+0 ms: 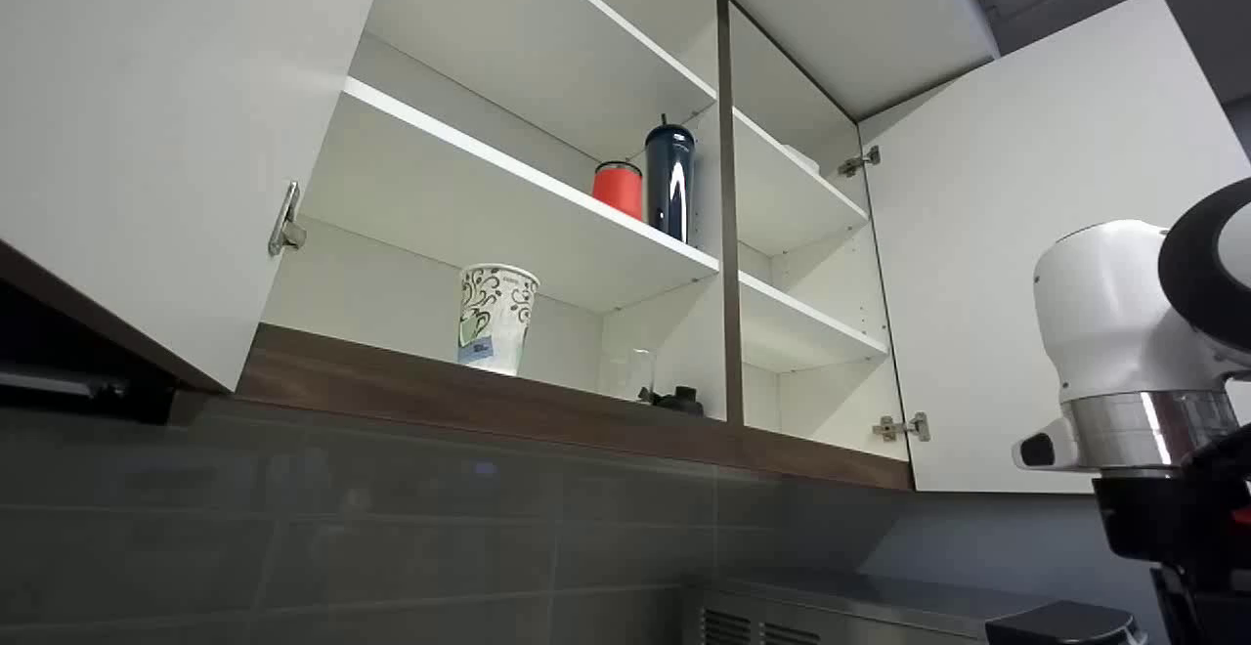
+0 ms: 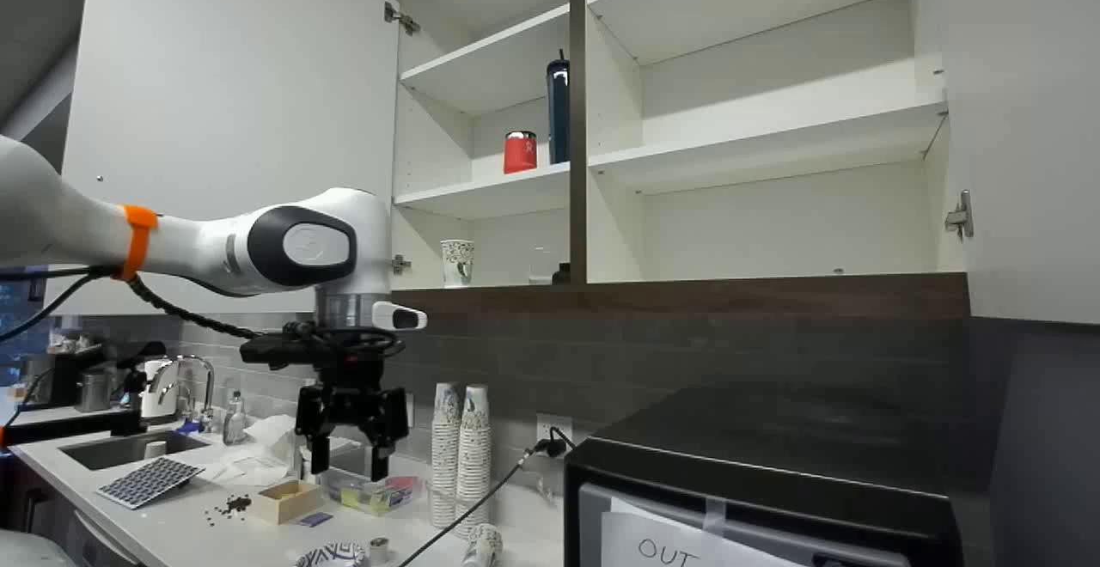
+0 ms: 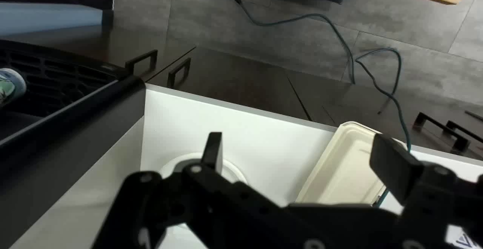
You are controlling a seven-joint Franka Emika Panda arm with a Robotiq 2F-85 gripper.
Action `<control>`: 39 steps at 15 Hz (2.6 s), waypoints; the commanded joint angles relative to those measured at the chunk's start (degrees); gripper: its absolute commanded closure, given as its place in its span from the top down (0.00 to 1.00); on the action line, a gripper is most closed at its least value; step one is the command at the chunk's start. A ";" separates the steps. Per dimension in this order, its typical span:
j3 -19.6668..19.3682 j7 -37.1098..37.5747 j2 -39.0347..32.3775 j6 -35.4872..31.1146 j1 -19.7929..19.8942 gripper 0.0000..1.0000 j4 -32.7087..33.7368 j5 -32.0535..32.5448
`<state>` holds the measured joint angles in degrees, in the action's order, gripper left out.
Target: Put the cup inside the cupboard
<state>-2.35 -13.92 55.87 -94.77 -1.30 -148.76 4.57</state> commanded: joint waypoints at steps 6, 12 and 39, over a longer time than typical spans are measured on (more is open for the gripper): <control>-0.56 0.60 -0.04 0.18 -0.89 1.00 0.15 0.48; 4.59 -1.33 -11.70 -5.40 -8.70 1.00 0.77 -3.72; 11.64 -3.58 -68.14 -47.49 -10.21 1.00 30.20 -6.67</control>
<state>8.65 -19.89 -10.28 -140.55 -12.97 -119.62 -3.73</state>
